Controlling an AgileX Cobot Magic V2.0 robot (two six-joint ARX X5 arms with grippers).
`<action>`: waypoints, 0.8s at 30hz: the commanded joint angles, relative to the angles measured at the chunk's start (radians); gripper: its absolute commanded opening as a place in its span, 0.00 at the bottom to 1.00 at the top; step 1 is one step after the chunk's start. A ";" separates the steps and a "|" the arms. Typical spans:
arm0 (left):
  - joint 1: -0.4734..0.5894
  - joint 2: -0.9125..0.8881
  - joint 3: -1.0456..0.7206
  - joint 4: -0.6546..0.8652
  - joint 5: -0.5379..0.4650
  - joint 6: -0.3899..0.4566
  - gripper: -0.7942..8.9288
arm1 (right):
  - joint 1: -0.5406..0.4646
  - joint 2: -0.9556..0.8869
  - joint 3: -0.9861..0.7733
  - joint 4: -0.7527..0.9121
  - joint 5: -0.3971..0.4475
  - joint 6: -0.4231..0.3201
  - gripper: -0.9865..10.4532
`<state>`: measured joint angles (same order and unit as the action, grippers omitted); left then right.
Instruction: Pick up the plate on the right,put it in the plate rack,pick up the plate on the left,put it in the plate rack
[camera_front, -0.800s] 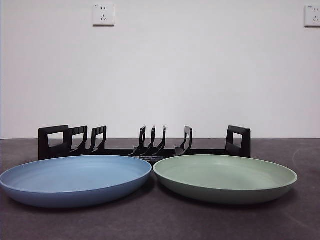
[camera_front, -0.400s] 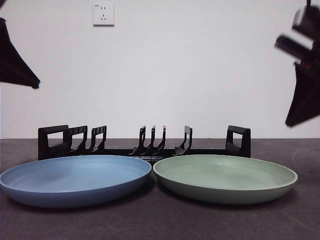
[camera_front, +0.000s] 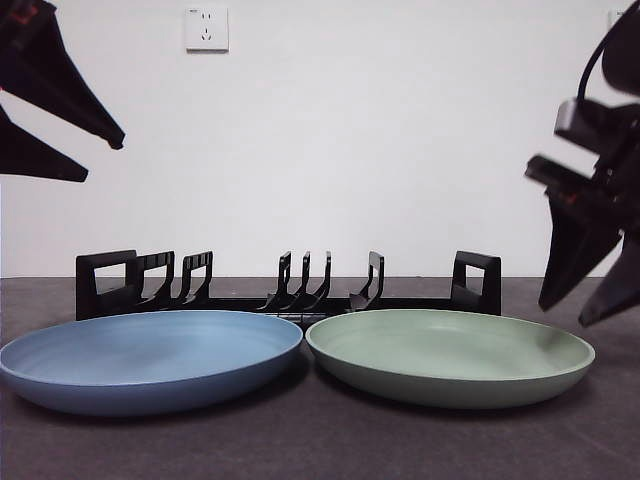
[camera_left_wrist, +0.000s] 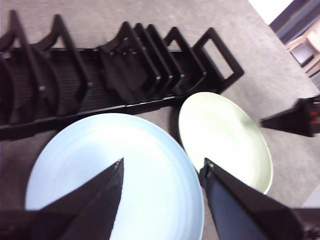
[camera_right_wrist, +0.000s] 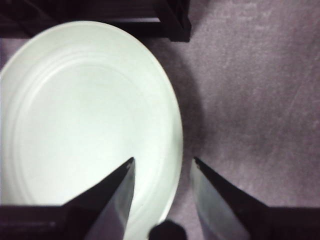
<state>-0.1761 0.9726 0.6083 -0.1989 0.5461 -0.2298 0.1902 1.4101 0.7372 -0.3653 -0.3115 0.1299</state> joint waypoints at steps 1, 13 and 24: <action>-0.013 0.002 0.003 0.008 -0.011 -0.007 0.35 | 0.000 0.045 0.003 0.010 0.003 -0.012 0.25; -0.067 0.002 0.003 0.021 -0.048 -0.002 0.35 | 0.000 0.105 0.003 0.024 0.003 0.004 0.08; -0.231 0.002 0.057 0.046 -0.054 0.286 0.35 | 0.000 -0.050 0.006 0.017 0.003 0.060 0.08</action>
<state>-0.3908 0.9733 0.6544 -0.1574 0.4911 -0.0654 0.1902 1.3773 0.7414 -0.3576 -0.3038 0.1738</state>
